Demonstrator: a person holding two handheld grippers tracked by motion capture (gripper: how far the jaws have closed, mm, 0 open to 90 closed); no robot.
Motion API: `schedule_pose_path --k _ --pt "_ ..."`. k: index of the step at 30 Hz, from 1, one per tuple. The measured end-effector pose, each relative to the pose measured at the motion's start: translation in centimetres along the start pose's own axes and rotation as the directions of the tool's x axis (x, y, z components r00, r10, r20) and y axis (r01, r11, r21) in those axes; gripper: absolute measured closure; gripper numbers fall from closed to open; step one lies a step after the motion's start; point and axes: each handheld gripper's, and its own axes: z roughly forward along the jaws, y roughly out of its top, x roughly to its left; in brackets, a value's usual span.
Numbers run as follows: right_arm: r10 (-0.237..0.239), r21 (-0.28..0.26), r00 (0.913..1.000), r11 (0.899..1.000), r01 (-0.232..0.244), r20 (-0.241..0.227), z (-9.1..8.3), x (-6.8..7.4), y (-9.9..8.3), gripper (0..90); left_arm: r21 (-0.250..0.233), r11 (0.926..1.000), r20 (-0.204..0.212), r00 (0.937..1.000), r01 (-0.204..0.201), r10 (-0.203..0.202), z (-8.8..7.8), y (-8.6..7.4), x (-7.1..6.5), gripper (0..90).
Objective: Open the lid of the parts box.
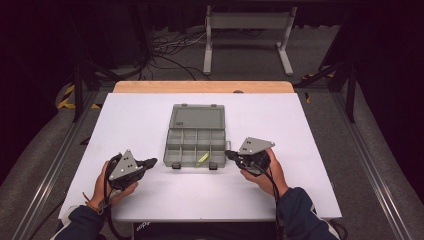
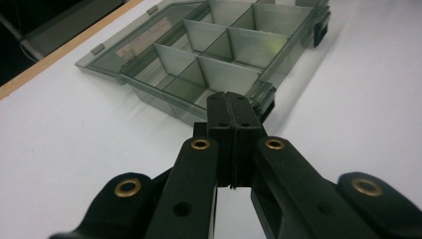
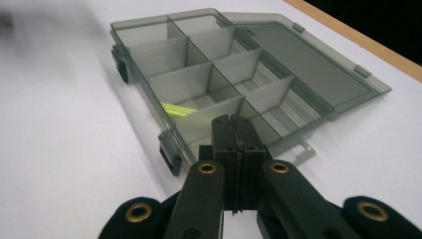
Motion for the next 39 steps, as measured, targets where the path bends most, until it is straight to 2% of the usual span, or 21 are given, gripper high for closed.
schedule_pose_path --k 4,6,12,14,17,22,28,31,36,39 --pt "0.008 0.006 0.9998 1.000 -0.008 0.016 -0.4 -0.5 -0.4 90.0 0.026 0.9997 0.014 0.9999 0.000 -0.001 0.6 0.5 0.8 90.0" --pt "0.021 0.004 0.9995 1.000 -0.022 0.024 -0.5 -1.0 -0.6 90.0 0.033 0.9994 0.008 0.9999 -0.009 0.008 0.9 0.8 1.2 90.0" --pt "0.035 0.013 0.9985 0.999 -0.035 0.042 -0.4 -1.7 -0.8 90.0 0.024 0.9997 0.017 0.9999 0.000 0.000 1.7 1.9 2.7 90.0" --pt "0.041 0.011 0.9981 0.999 -0.042 0.045 -0.4 -2.1 -0.9 90.0 0.035 0.9993 0.008 0.9999 -0.013 0.013 2.0 2.2 2.9 90.0" --pt "0.043 0.017 0.9980 0.999 -0.044 0.047 -0.2 -2.4 -1.0 90.0 0.038 0.9992 0.018 0.9997 -0.015 0.014 2.5 2.6 3.4 90.0" --pt "0.049 0.014 0.9970 0.999 -0.050 0.060 -0.2 -2.9 -1.0 90.0 0.047 0.9989 0.029 0.9996 -0.006 0.005 3.4 2.9 4.2 90.0" --pt "0.062 0.016 0.9961 0.998 -0.063 0.063 -0.1 -3.4 -0.9 90.0 0.069 0.9975 0.022 0.9997 -0.016 0.014 3.7 2.9 4.7 90.0" --pt "0.061 0.017 0.9960 0.998 -0.062 0.066 0.1 -3.8 -0.5 90.0 0.058 0.9983 0.023 0.9997 0.007 -0.009 3.3 3.1 5.4 90.0" --pt "0.085 0.024 0.9947 0.996 -0.086 0.058 1.0 -4.7 -0.2 90.0 0.076 0.9971 0.014 0.9999 0.007 -0.008 3.8 3.1 5.9 90.0" --pt "0.089 0.034 0.9941 0.995 -0.092 0.061 1.5 -5.3 0.0 90.0 0.079 0.9966 0.013 0.9996 0.023 -0.024 4.1 3.2 6.6 90.0"
